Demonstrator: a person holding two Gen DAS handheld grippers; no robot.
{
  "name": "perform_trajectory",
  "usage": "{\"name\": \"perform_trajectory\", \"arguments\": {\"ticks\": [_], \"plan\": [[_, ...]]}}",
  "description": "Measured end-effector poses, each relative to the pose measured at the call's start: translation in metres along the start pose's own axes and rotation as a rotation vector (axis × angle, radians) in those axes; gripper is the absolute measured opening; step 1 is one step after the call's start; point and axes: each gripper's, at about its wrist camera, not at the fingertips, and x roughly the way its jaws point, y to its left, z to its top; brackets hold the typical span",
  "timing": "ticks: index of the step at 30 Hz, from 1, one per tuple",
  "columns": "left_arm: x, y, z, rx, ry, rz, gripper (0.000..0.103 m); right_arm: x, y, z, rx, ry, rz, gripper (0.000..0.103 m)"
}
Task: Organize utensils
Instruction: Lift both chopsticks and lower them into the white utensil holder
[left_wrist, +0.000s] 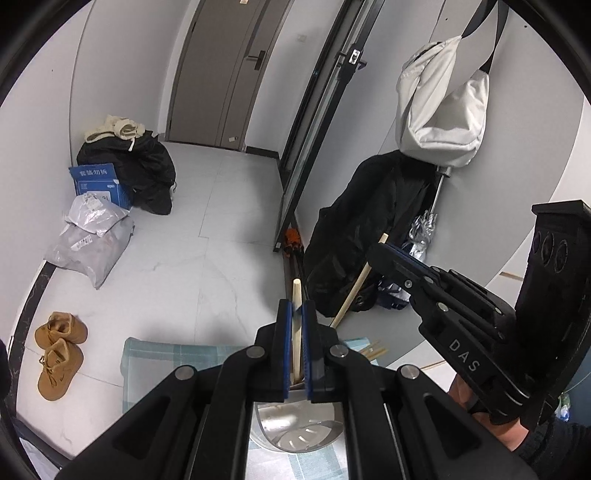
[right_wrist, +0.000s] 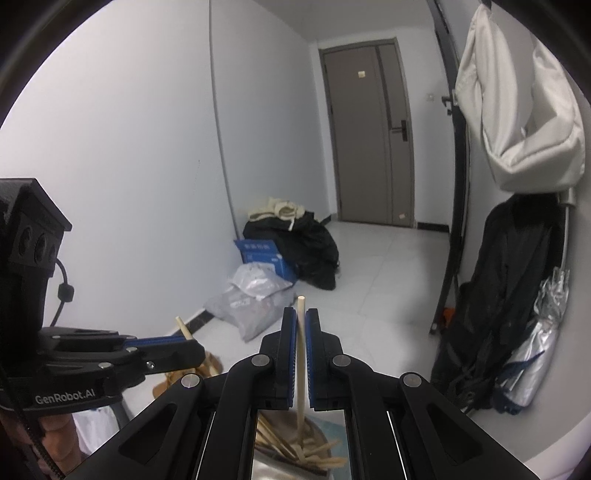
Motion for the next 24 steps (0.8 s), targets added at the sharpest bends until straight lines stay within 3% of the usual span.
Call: {"name": "perform_trajectory", "arguments": {"ticks": [13, 24], "plan": [[0.013, -0.002, -0.013, 0.032, 0.036, -0.019, 0.001, 0.007, 0.002, -0.018, -0.022, 0.055, 0.027, 0.004], [0.024, -0.003, -0.019, 0.060, 0.075, -0.022, 0.001, 0.022, -0.009, -0.031, 0.003, 0.182, 0.093, 0.004]]}}
